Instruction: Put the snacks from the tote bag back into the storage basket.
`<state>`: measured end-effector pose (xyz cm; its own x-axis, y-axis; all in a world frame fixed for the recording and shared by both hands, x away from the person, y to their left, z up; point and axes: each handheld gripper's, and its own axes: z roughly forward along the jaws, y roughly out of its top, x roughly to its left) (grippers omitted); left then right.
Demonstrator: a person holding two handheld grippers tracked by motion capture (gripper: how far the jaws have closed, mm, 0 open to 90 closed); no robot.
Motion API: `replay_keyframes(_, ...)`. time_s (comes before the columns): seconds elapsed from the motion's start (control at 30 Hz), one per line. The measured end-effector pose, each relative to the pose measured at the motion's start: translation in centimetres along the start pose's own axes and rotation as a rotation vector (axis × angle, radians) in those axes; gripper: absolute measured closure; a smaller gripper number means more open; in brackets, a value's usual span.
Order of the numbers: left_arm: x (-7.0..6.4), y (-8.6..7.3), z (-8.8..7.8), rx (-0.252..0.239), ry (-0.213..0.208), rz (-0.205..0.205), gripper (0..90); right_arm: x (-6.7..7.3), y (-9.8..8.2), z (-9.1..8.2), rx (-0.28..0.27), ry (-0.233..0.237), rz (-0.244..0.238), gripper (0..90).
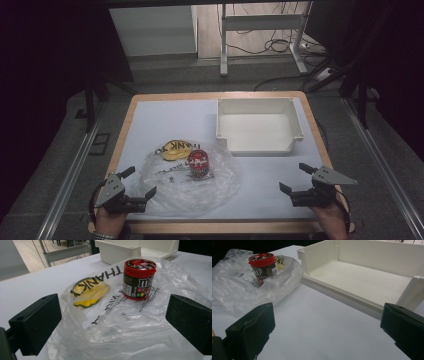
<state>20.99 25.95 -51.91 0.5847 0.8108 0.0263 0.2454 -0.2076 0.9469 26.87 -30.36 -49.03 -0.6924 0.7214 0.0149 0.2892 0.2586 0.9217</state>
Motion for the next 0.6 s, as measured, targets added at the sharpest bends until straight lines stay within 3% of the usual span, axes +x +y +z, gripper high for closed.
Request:
replay_keyframes(0.33, -0.10, -0.03, 0.10, -0.003, 0.004, 0.013, 0.3, -0.02, -0.03, 0.16, 0.035, 0.001, -0.021, 0.0)
replay_keyframes(0.6, -0.12, -0.06, 0.16, 0.001, 0.006, 0.018, 0.4, 0.01, -0.04, 0.30, 0.041, 0.003, -0.012, 0.0)
